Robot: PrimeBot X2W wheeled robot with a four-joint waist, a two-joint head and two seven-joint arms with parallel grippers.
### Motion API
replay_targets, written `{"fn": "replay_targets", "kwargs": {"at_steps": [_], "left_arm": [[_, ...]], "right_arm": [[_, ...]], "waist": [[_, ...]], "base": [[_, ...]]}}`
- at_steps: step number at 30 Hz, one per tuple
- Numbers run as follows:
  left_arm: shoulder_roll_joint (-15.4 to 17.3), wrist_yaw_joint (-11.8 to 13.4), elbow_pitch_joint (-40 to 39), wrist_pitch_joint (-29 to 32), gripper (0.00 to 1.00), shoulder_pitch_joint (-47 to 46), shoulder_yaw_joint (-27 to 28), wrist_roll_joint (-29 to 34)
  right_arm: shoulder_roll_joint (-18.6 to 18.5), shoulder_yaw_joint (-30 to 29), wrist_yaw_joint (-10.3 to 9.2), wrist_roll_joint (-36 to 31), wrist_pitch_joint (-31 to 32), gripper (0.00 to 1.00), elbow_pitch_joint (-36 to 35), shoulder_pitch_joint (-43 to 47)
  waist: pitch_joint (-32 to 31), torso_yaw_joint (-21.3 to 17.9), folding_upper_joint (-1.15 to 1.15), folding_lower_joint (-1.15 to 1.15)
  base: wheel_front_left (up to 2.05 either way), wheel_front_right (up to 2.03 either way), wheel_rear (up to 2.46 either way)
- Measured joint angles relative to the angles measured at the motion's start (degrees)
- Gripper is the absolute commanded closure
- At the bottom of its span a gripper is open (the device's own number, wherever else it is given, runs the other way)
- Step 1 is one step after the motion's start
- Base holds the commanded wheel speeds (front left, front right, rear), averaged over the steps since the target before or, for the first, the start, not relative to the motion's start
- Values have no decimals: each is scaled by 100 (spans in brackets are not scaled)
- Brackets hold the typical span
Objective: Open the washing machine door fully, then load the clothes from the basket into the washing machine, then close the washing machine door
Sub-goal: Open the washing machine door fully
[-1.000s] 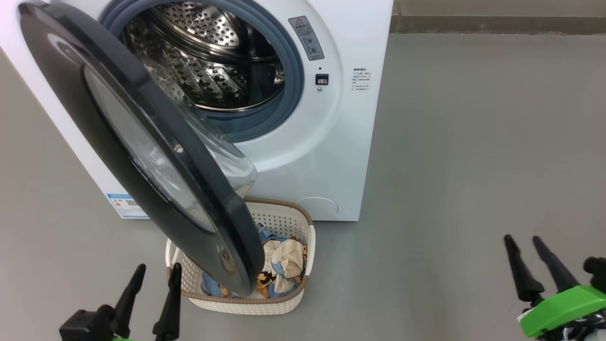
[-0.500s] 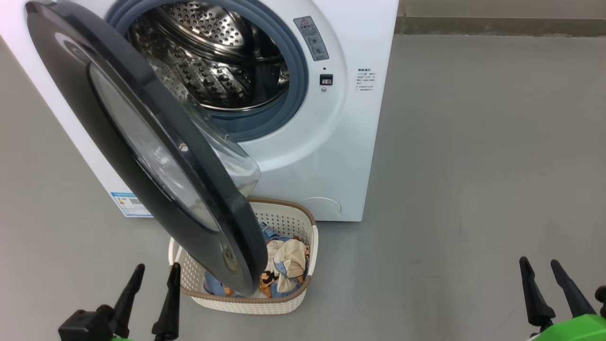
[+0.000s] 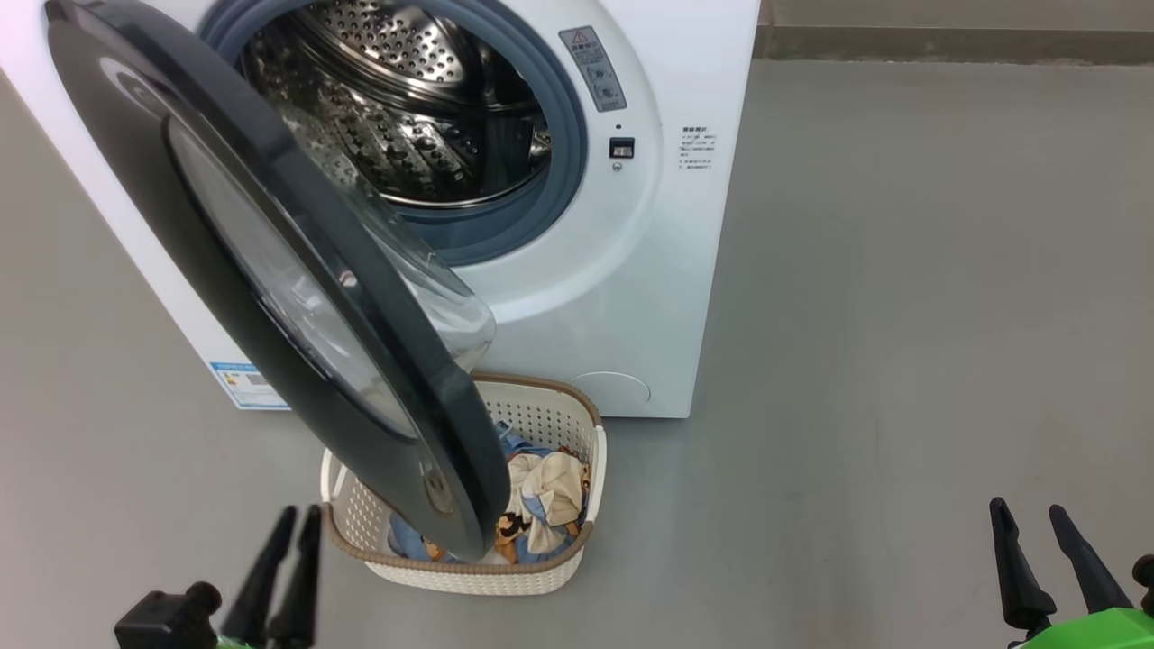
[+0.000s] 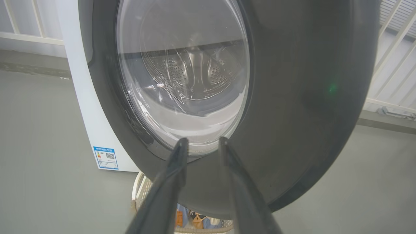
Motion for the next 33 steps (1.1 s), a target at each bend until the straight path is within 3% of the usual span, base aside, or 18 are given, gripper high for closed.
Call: {"fn": "replay_targets", "kwargs": {"at_steps": [10,19,26,33], "left_arm": [[38,0,-157,0,100,-187,41,-38],[36,0,-1035,-1,100,-488,325,-80],[-82,0,-1716,-2,100,-598,60,-42],[-191,0,-2105,102,100,-739,-669,215]], "right_arm": [[46,-5,0,-8,0,0,-53,-1],[53,-23,0,-69,0,0,-124,-1],[54,-26,0,-99,0,0,-178,33],[65,-21,0,-99,0,0,-215,117]], "waist": [[33,78,0,0],[78,134,0,0],[28,134,0,0],[35,105,0,0]], "base": [[0,0,0],[0,0,0],[0,0,0],[0,0,0]]}}
